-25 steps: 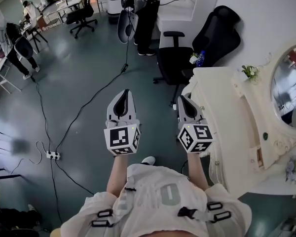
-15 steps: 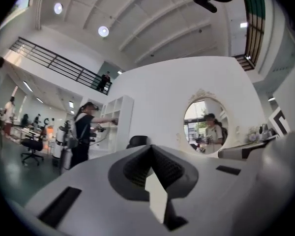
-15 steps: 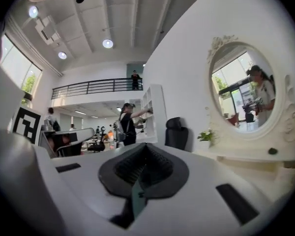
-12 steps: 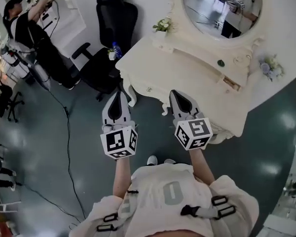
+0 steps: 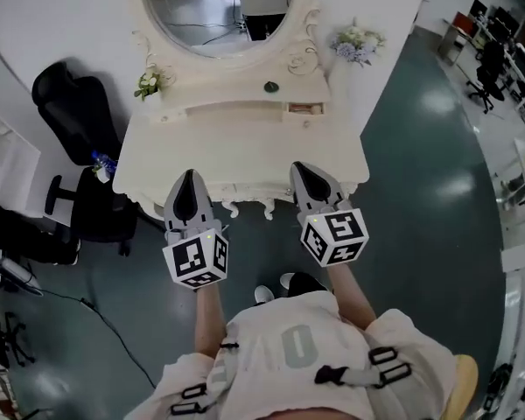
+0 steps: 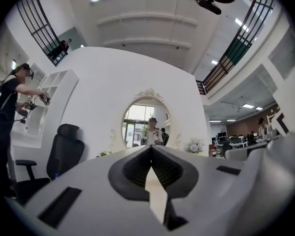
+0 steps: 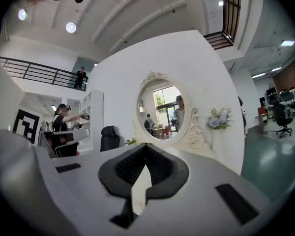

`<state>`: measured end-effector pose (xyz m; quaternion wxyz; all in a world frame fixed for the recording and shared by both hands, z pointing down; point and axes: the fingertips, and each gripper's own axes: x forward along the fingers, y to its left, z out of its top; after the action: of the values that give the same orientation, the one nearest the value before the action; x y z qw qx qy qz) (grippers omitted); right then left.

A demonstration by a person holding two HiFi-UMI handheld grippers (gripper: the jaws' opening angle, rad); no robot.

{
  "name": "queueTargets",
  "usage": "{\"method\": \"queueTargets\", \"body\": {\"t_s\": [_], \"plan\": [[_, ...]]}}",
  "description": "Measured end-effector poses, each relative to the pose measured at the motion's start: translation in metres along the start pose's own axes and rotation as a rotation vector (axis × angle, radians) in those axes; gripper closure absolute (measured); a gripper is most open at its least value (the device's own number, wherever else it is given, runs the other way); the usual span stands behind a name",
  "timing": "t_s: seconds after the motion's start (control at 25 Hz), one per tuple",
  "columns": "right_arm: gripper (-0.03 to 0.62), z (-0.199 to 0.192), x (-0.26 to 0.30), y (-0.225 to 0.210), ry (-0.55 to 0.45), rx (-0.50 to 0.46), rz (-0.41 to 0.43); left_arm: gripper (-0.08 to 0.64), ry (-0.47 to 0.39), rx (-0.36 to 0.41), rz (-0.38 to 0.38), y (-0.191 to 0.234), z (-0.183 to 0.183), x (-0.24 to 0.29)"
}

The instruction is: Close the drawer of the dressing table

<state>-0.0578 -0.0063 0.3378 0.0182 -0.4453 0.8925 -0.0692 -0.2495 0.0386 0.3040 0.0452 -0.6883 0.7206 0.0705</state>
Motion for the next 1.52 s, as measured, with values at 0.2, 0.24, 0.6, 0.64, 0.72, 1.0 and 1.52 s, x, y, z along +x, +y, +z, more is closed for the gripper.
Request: {"method": "queueTargets", "body": {"t_s": [0.2,0.24,0.6,0.64,0.72,1.0,1.52], "plan": [[0.584,0.004,-0.021,-0.027,-0.026,-0.008,-0.099,0.541,-0.002,-0.001,-0.083,-0.027,-0.002,0.015],[0.584,0.005,-0.023,-0.031,-0.03,-0.011,-0.114,0.541,-0.001,-0.001,-0.096,-0.032,-0.002,0.018],[0.584,0.002,0.006,-0.052,-0.027,-0.027,-0.134,0.541,-0.004,-0.002,-0.135,-0.039,-0.006,0.051],[0.583,0.0,0.013,-0.055,-0.026,-0.026,-0.129,0.54,-0.001,-0.001,-0.137,-0.039,-0.008,0.055],[0.583,-0.005,0.029,-0.064,-0.02,-0.019,-0.128,0.54,0.003,0.013,-0.139,-0.04,-0.015,0.063],[0.583,-0.004,0.09,-0.113,-0.015,-0.016,-0.183,0.54,0.021,0.003,-0.133,-0.038,-0.043,0.124],[0.583,0.012,0.181,-0.193,-0.001,-0.012,-0.134,0.541,0.015,-0.004,-0.063,-0.046,-0.057,0.263]]}}
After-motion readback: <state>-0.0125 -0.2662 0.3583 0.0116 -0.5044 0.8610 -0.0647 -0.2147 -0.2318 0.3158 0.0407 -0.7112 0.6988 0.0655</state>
